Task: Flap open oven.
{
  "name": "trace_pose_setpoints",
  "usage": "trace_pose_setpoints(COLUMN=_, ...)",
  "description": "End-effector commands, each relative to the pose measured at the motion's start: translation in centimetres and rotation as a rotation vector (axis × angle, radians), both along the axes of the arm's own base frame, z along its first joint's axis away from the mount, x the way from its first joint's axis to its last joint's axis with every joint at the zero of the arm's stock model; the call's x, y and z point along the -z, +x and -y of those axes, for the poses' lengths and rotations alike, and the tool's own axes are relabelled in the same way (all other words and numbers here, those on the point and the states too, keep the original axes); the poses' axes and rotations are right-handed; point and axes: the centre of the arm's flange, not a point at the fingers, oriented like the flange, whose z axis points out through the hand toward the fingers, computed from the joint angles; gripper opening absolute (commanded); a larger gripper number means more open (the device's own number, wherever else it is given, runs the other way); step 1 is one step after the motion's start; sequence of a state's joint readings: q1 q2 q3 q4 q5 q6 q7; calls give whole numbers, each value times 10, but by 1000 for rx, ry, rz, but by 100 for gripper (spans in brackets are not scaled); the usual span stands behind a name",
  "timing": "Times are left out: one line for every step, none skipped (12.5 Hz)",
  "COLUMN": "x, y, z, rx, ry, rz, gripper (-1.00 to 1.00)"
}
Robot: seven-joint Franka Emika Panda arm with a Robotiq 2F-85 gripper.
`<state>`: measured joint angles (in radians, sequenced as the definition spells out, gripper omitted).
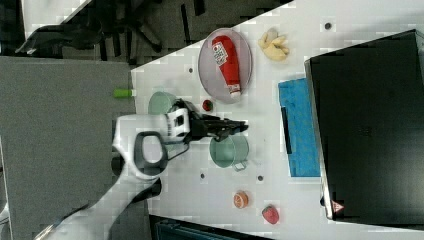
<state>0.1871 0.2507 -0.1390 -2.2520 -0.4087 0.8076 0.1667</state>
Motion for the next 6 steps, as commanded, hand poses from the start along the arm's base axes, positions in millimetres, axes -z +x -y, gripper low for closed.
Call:
trace_pose_setpoints(x=-92, y=8, z=23, rx=197, ry=74, rz=126, gripper=-65)
trace_pose_setpoints(x=-118, y=3, z=26, rx=232, ry=100, rz=140, gripper=-65)
trace_pose_setpoints(x=-146, y=-3, z=28, rx=266, ry=132, rz=159, gripper=-65)
trace_pose_setpoints(x=-173, y=-10, z=31, rx=302, ry=170, rz=176, gripper=-65)
trace_pose_setpoints(x=-197, y=-19, z=34, rx=337, ry=209, rz=184, gripper=-65)
trace_pose_setpoints(x=-219, y=-28, z=37, rx=362, ry=240, rz=189, gripper=-65)
